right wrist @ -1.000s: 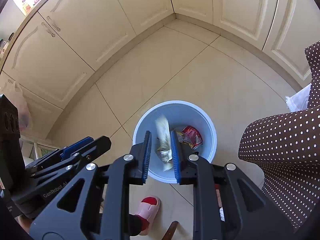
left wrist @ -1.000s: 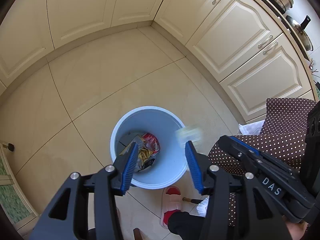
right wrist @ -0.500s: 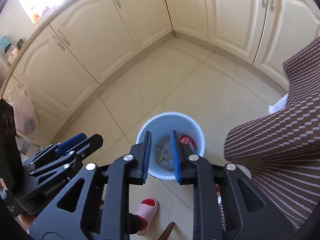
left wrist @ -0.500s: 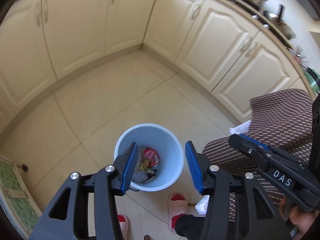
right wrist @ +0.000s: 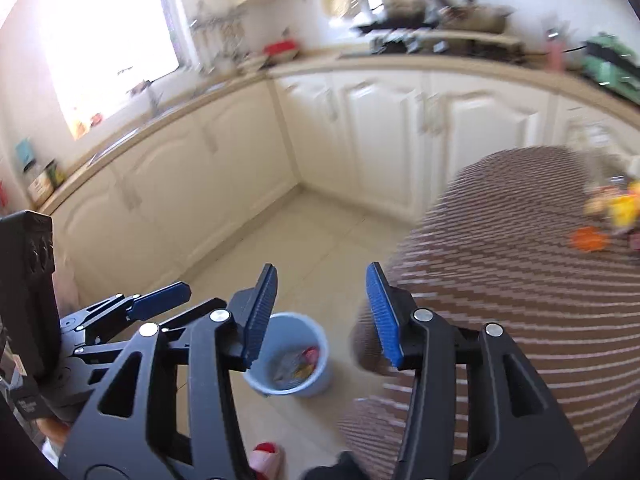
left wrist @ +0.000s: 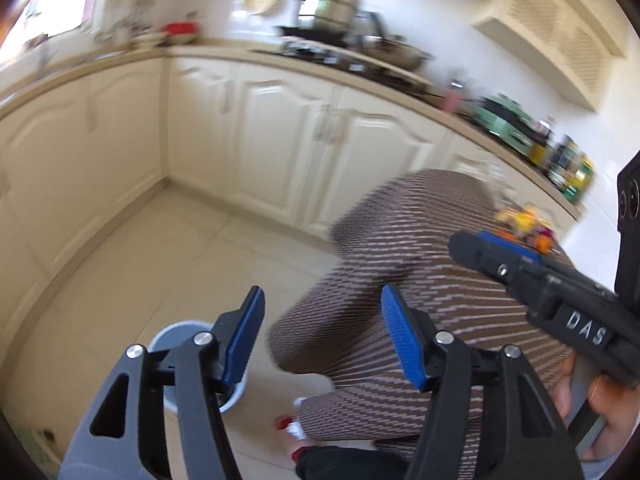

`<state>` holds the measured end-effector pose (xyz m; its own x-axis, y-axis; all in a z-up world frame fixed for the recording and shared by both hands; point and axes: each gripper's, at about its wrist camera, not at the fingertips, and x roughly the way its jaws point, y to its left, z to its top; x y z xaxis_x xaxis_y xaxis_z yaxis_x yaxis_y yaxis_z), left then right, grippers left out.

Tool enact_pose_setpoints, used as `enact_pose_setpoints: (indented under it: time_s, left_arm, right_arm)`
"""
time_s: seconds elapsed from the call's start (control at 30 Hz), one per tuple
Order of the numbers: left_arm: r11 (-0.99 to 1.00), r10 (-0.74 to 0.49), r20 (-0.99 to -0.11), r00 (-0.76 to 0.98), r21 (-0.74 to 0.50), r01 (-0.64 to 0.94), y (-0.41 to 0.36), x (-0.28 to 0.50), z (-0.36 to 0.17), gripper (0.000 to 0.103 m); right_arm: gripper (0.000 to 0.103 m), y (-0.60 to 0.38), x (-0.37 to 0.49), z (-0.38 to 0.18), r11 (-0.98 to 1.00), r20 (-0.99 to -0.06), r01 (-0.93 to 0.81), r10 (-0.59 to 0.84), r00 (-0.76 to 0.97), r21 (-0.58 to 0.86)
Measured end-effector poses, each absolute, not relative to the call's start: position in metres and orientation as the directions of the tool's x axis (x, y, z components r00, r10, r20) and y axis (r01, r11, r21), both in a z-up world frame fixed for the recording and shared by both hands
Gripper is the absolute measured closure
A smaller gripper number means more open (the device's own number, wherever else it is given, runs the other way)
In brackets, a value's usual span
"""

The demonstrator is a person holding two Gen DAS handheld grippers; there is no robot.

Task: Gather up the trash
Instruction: 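Swing both tools back toward the table trash, then grasp the orange peel with the right tool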

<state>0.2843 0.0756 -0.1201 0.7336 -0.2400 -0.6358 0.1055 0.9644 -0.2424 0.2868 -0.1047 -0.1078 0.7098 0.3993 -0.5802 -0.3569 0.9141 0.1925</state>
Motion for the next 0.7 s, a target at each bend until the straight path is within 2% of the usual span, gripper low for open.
enact_pose_setpoints:
  time_s: [0.17, 0.4, 0.7]
  left_arm:
    - [0.943, -0.331, -0.643, 0.691, -0.208, 0.259, -0.01, 0.3, -0.099, 0.039]
    - [0.917, -0.357, -0.7, 0.618, -0.137, 0.375, -0.113, 0.338, -0.105, 0.039]
    - [0.897, -0.348, -0.761, 0.548, -0.099, 0.431, -0.2, 0.397, -0.125, 0.039]
  right_arm:
    - [0.056, -0.203, 0.274, -0.089, 0.963, -0.548, -0.205, 0.267, 0.793, 0.172]
    - [0.056, -0.334, 0.281, -0.099, 0.989, -0.584, 0.015, 0.076, 0.808, 0.15]
    - [0.056, -0.401, 0.316, -0.118, 0.983, -0.641, 0.067, 0.059, 0.765, 0.171]
